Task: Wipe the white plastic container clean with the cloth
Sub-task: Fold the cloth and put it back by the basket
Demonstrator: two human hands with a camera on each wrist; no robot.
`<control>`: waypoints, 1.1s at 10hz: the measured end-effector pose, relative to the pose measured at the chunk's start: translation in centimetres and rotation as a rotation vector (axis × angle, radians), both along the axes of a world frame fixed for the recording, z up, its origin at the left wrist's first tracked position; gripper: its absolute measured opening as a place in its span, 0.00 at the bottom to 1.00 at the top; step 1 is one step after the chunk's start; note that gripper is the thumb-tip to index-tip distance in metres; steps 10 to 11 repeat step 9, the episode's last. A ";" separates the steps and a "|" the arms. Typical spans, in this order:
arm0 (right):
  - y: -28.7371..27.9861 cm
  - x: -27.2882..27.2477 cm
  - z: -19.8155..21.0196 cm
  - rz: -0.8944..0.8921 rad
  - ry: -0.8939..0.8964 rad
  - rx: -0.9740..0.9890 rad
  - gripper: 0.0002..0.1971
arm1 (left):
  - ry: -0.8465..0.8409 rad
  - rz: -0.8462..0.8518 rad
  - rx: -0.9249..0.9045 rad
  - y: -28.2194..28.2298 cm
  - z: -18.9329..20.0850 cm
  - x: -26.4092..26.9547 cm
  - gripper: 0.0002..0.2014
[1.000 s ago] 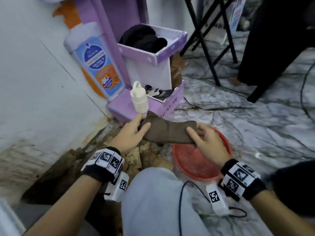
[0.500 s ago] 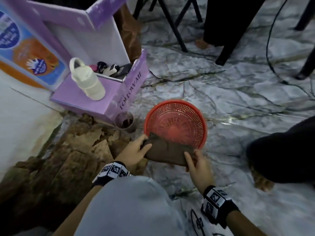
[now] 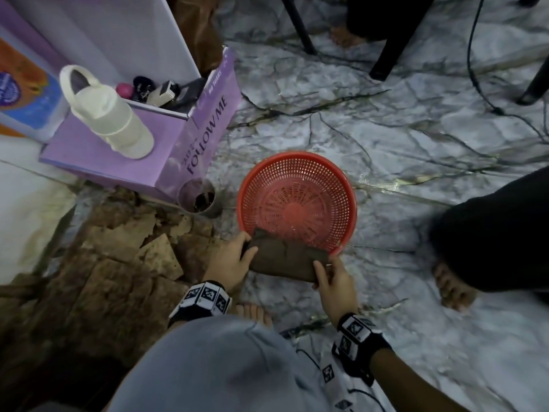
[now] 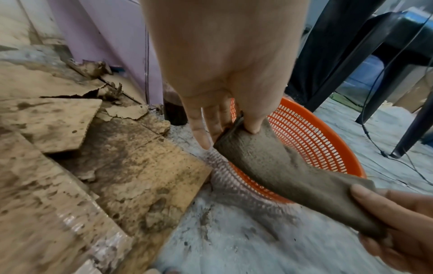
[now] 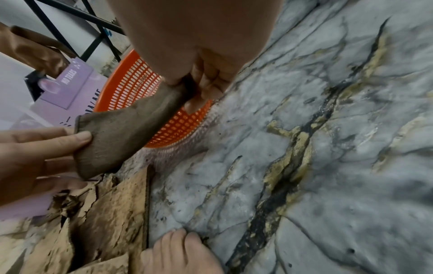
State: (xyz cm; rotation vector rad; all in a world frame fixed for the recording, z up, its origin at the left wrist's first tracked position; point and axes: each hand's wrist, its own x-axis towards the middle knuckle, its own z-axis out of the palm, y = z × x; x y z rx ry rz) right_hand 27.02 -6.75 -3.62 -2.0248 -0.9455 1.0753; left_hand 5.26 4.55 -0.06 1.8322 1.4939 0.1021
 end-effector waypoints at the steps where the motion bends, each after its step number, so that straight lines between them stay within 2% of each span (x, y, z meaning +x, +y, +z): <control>1: 0.2 0.0 -0.7 -0.028 0.007 -0.011 0.08 | -0.007 0.030 0.002 0.2 -0.4 0.1 0.05; 3: 0.4 -0.2 -0.4 -0.115 -0.023 0.049 0.11 | 0.001 0.069 -0.049 -0.1 -1.0 0.1 0.05; 4: 0.3 -0.4 -0.3 -0.137 -0.015 0.073 0.15 | -0.052 0.133 -0.078 -0.1 -1.3 -0.1 0.09; 7: 0.3 -0.2 -0.3 -0.124 -0.029 0.117 0.15 | -0.134 0.170 -0.077 0.0 -1.5 -0.5 0.14; 8: 0.3 -0.3 0.0 -0.096 -0.072 0.091 0.14 | -0.154 0.175 -0.073 -0.2 -0.9 -1.1 0.14; 9: 0.2 0.2 0.0 -0.103 -0.289 0.128 0.16 | -0.138 0.236 -0.053 -0.8 -0.8 -2.1 0.13; 11: 0.2 0.2 0.0 -0.103 -0.289 0.128 0.16 | -0.138 0.236 -0.053 -0.8 -0.8 -2.1 0.13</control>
